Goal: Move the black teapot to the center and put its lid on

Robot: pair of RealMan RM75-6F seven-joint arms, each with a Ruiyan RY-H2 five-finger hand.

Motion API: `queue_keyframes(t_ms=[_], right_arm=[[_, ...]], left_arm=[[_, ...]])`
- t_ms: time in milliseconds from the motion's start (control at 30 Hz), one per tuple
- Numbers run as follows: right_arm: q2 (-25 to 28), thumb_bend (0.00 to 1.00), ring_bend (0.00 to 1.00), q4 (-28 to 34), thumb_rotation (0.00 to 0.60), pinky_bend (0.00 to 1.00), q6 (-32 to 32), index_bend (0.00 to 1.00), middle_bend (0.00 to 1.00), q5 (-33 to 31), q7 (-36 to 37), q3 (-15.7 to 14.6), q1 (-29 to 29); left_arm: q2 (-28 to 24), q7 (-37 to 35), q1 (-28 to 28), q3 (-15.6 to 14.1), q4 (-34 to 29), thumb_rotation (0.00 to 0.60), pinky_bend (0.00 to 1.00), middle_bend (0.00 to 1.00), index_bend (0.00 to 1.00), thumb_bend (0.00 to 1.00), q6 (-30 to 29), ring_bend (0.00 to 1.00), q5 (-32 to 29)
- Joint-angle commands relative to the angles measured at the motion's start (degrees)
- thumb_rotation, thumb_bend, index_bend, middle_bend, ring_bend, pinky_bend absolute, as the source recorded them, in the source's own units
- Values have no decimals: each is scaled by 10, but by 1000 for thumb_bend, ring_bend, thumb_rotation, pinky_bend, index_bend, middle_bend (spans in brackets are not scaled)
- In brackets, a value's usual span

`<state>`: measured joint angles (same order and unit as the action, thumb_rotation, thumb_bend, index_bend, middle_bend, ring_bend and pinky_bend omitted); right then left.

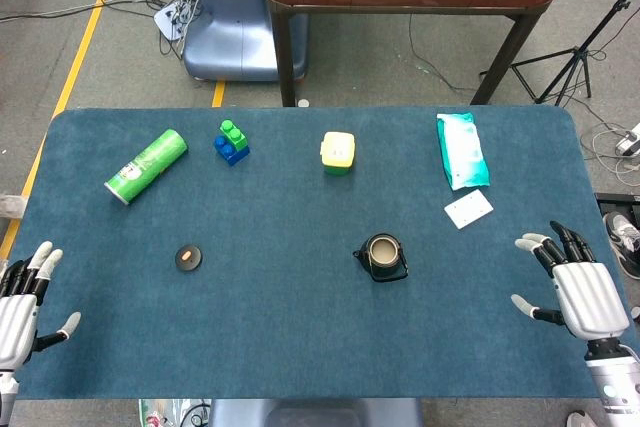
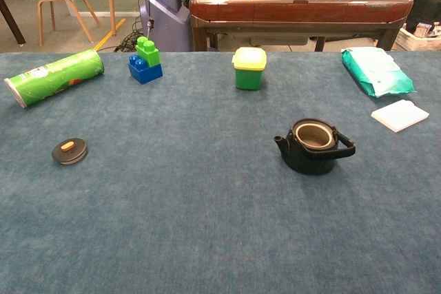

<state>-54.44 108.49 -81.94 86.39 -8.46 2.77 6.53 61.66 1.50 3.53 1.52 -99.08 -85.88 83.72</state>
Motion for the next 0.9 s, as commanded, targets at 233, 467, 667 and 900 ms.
queue_keyframes(t_ms=[233, 467, 667, 900], right_arm=[[-5, 161, 61, 0, 600, 100, 10, 270, 251, 5, -8, 3, 9], [-37, 156, 61, 12, 600, 100, 70, 270, 251, 9, -66, 17, 60], [-92, 135, 61, 3, 600, 100, 136, 330, 251, -18, -153, 30, 114], [-168, 132, 61, -40, 600, 100, 177, 392, 251, -44, -209, 33, 154]], left_arm=[[0, -2, -2, 0, 2, 600, 0, 0, 23, 257, -1, 0, 2], [0, -12, -7, -1, 7, 600, 0, 0, 23, 256, -2, 0, 2], [-2, -28, -13, -4, 14, 600, 0, 0, 23, 256, -5, 0, 3], [-8, -42, -19, -7, 15, 600, 0, 0, 23, 257, -7, 0, 5]])
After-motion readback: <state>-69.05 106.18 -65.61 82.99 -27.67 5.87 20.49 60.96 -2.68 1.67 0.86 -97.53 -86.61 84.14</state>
